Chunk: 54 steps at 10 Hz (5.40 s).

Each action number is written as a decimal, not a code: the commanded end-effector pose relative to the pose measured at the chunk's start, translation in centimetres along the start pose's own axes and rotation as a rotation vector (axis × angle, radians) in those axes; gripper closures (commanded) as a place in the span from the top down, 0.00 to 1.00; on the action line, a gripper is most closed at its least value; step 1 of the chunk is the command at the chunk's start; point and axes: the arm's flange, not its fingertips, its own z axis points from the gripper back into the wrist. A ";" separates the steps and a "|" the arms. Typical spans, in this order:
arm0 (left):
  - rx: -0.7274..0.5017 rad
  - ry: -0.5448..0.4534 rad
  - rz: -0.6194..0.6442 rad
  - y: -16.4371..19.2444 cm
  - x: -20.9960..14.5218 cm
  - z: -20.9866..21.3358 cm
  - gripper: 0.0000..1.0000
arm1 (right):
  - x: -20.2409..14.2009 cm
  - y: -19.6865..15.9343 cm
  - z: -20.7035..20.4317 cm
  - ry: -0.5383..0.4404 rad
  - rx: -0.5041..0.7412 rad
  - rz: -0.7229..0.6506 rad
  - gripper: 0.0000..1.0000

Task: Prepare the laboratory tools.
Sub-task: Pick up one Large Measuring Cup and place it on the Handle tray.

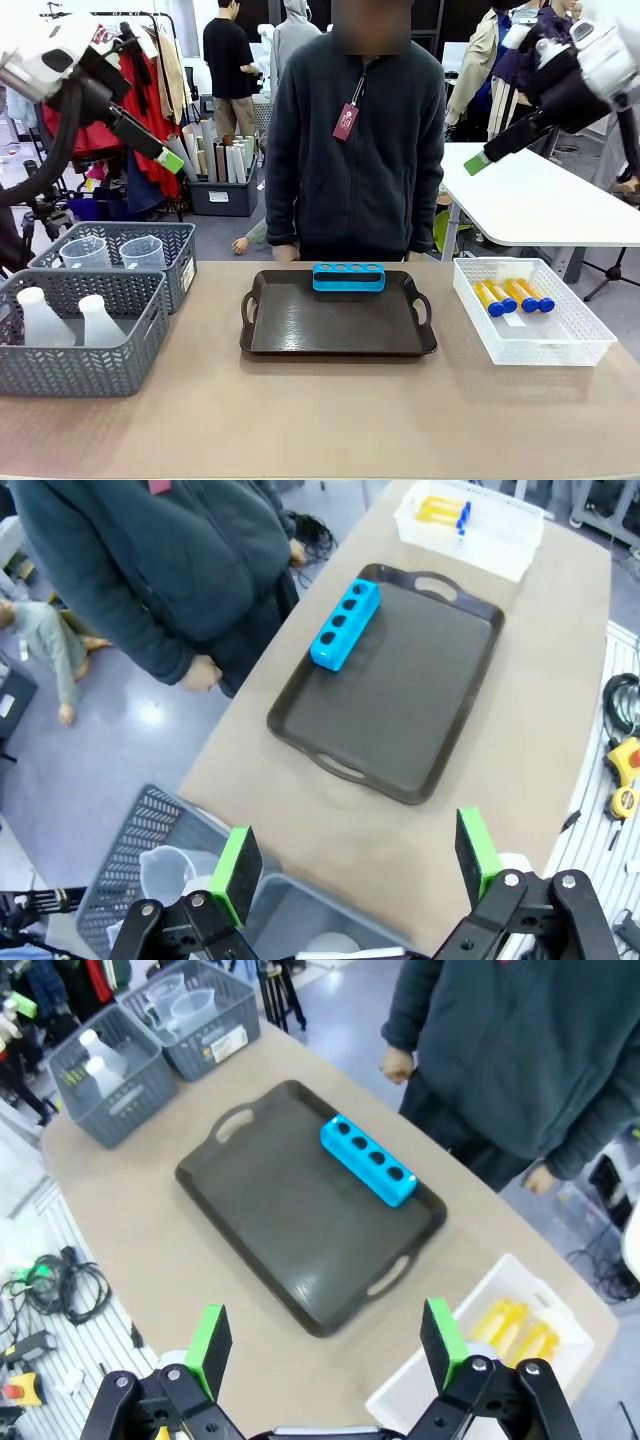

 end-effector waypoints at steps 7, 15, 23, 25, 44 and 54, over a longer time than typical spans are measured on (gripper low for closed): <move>-0.016 -0.040 0.038 2.1 1.7 -0.2 1.00 | 1.8 -1.8 1.4 0.017 0.050 0.091 1.00; 0.000 -0.027 0.038 1.9 1.8 -0.6 1.00 | 1.3 -1.4 1.6 0.052 0.034 0.070 1.00; 0.017 0.250 0.121 2.7 1.8 0.1 1.00 | 1.3 -1.4 1.6 0.052 0.034 0.070 1.00; 0.113 0.365 0.191 4.9 1.0 -0.8 1.00 | 1.3 -1.4 1.6 0.052 0.034 0.070 1.00; 0.361 0.736 0.706 17.4 -7.1 -14.6 1.00 | 1.3 -1.4 1.6 0.052 0.034 0.070 1.00; 0.354 0.721 0.833 21.1 -13.8 -21.0 1.00 | 1.3 -1.4 1.6 0.052 0.034 0.070 1.00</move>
